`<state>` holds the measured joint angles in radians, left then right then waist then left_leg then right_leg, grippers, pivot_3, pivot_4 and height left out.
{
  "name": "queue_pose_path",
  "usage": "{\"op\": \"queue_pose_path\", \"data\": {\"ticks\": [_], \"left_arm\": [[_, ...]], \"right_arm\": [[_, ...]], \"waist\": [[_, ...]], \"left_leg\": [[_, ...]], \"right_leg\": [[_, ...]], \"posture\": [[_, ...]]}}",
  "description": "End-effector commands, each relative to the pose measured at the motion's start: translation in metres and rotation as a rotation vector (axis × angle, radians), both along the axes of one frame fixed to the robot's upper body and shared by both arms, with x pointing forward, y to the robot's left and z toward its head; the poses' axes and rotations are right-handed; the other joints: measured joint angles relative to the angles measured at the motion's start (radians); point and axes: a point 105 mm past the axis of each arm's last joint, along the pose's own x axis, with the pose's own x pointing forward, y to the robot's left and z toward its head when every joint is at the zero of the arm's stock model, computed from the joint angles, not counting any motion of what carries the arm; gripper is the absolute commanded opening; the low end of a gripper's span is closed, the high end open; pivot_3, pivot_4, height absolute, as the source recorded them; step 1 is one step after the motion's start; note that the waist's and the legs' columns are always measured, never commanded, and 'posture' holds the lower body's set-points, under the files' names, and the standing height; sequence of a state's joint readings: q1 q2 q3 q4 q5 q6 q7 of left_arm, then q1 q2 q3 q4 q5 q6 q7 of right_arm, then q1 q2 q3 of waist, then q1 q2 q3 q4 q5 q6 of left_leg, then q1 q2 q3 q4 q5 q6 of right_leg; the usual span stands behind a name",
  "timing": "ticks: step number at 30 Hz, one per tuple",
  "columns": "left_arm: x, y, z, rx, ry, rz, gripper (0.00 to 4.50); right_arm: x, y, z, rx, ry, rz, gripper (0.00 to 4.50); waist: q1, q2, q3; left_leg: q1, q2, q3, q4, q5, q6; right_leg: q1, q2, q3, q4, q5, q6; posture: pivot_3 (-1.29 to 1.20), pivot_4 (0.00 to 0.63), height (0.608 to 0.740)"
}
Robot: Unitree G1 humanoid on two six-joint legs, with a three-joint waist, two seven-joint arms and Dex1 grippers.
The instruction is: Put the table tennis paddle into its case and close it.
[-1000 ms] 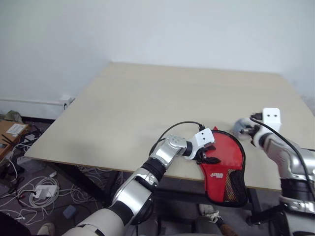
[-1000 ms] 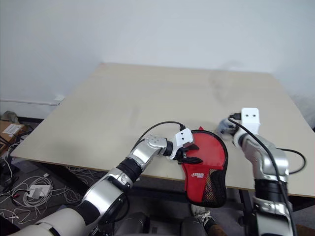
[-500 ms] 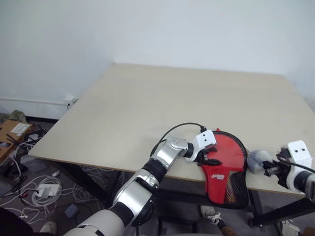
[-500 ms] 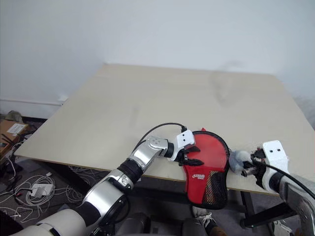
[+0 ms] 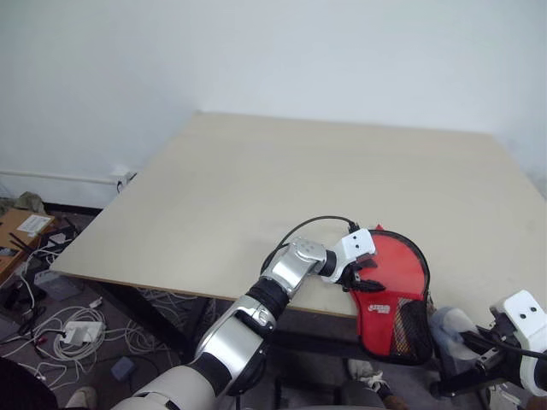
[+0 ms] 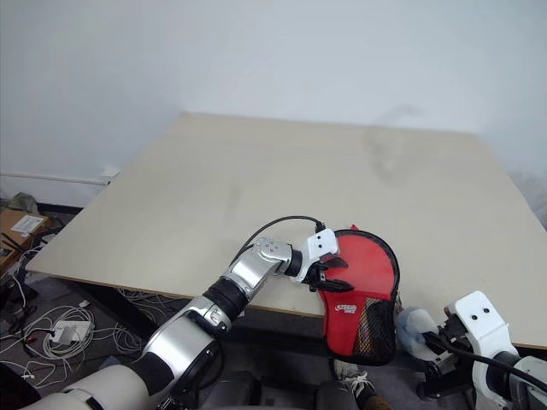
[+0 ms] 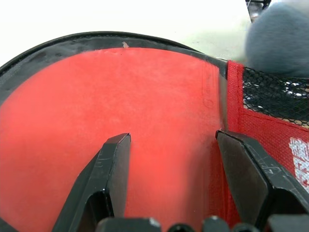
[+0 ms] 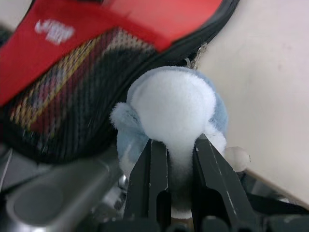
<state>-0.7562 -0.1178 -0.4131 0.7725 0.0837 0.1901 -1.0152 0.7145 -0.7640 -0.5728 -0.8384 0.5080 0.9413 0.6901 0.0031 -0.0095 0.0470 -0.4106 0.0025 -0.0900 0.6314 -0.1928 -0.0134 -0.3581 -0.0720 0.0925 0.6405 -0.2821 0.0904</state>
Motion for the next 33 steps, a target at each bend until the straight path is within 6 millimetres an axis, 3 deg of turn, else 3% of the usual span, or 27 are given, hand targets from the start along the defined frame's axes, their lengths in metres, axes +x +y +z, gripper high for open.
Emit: {"op": "queue_pose_path", "data": {"ticks": [1, 8, 13, 17, 21, 28, 33], "left_arm": [[-0.016, 0.006, -0.029, 0.105, 0.086, -0.033, 2.94], [-0.017, 0.006, -0.031, 0.117, 0.09, -0.045, 2.94], [-0.022, 0.004, -0.033, 0.126, 0.106, -0.073, 2.94], [-0.023, 0.003, -0.034, 0.13, 0.106, -0.08, 2.94], [-0.023, 0.004, -0.034, 0.135, 0.107, -0.082, 2.94], [-0.023, 0.003, -0.034, 0.136, 0.105, -0.087, 2.94], [-0.021, 0.002, -0.033, 0.134, 0.101, -0.078, 2.94]], "right_arm": [[-0.013, 0.008, 0.007, -0.019, 0.013, 0.102, 0.1], [-0.039, -0.002, 0.012, -0.042, 0.059, 0.164, 0.1], [-0.06, 0.03, 0.022, 0.07, 0.085, 0.296, 0.1], [-0.083, 0.047, 0.012, 0.117, 0.158, 0.344, 0.09], [-0.094, 0.054, 0.006, 0.137, 0.181, 0.37, 0.09], [-0.087, 0.083, 0.004, 0.228, 0.104, 0.431, 0.09], [-0.072, 0.069, -0.006, 0.154, 0.112, 0.314, 0.09]], "waist": [[0.0, -0.001, 0.0], [0.0, -0.003, -0.002], [0.001, -0.003, -0.002], [0.001, -0.005, -0.003], [0.0, -0.007, -0.005], [0.001, -0.007, -0.005], [0.002, -0.008, -0.005]], "left_leg": [[0.0, 0.0, 0.0, 0.0, 0.0, 0.0], [0.0, -0.001, 0.0, 0.001, -0.002, 0.0], [-0.001, -0.002, 0.0, 0.0, -0.002, 0.0], [-0.001, -0.005, 0.0, 0.0, -0.003, 0.0], [-0.001, -0.006, 0.0, 0.0, -0.004, 0.002], [-0.001, -0.006, -0.002, 0.0, -0.005, 0.002], [-0.001, -0.006, -0.002, 0.0, -0.005, 0.002]], "right_leg": [[0.0, 0.0, 0.0, 0.0, 0.0, 0.0], [0.001, -0.002, -0.001, -0.001, -0.001, 0.001], [0.002, -0.006, -0.004, -0.002, -0.002, 0.003], [0.002, -0.011, -0.006, -0.002, -0.003, 0.004], [0.004, -0.014, -0.008, -0.002, -0.005, 0.005], [0.004, -0.015, -0.01, -0.003, -0.006, 0.004], [0.005, -0.015, -0.011, -0.003, -0.006, 0.004]], "posture": [[0.0, 0.0, 0.74], [0.0, 0.0, 0.74], [0.0, 0.0, 0.74], [0.0, 0.0, 0.74], [0.0, 0.0, 0.74], [0.0, 0.0, 0.74], [0.0, 0.0, 0.74]]}}
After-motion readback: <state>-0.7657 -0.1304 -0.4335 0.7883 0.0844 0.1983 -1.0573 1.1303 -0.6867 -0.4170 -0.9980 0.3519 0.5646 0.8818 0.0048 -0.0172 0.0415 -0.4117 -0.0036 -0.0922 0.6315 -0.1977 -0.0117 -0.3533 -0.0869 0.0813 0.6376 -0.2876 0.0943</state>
